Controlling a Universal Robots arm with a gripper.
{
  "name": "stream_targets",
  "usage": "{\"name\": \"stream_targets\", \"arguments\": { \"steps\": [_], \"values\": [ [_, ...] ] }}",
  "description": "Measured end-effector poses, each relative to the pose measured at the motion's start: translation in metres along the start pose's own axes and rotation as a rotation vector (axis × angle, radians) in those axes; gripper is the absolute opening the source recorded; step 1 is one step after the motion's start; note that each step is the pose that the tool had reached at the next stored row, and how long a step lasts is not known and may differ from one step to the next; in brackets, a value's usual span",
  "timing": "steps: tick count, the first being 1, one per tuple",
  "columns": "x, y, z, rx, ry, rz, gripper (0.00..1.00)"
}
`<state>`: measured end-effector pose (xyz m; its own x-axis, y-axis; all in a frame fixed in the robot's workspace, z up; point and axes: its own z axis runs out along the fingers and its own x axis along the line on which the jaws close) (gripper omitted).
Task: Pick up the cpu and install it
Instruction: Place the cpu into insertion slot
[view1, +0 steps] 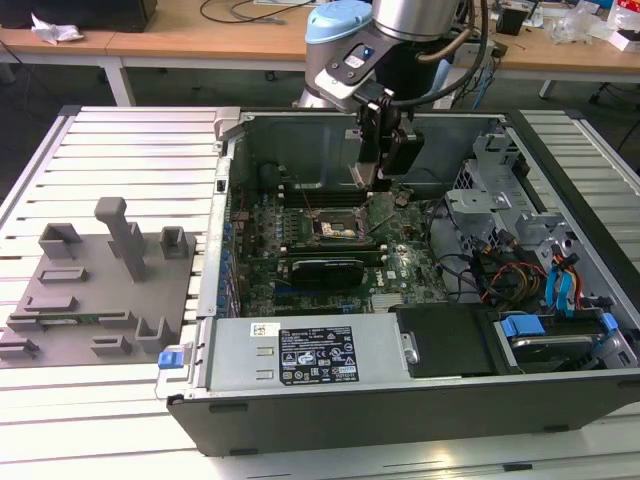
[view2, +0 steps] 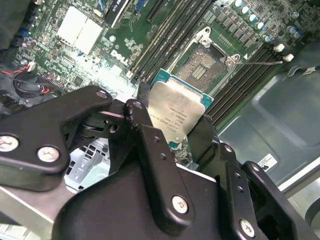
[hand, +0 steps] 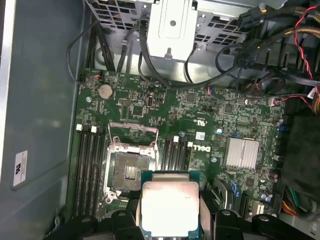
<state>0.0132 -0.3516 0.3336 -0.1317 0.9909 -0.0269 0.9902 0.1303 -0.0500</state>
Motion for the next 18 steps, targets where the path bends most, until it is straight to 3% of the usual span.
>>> {"name": "stream_targets", "arguments": {
  "steps": [4,7,18],
  "values": [
    [0.0002,-0.0003,0.0042,-0.0001,0.0001,0.000,0.55],
    [0.0004,-0.0001,0.0118,0.0003,0.0001,0.000,0.55],
    [0.0010,-0.0023,0.0203,0.0006,-0.0001,0.000,0.55]
  ]
}}
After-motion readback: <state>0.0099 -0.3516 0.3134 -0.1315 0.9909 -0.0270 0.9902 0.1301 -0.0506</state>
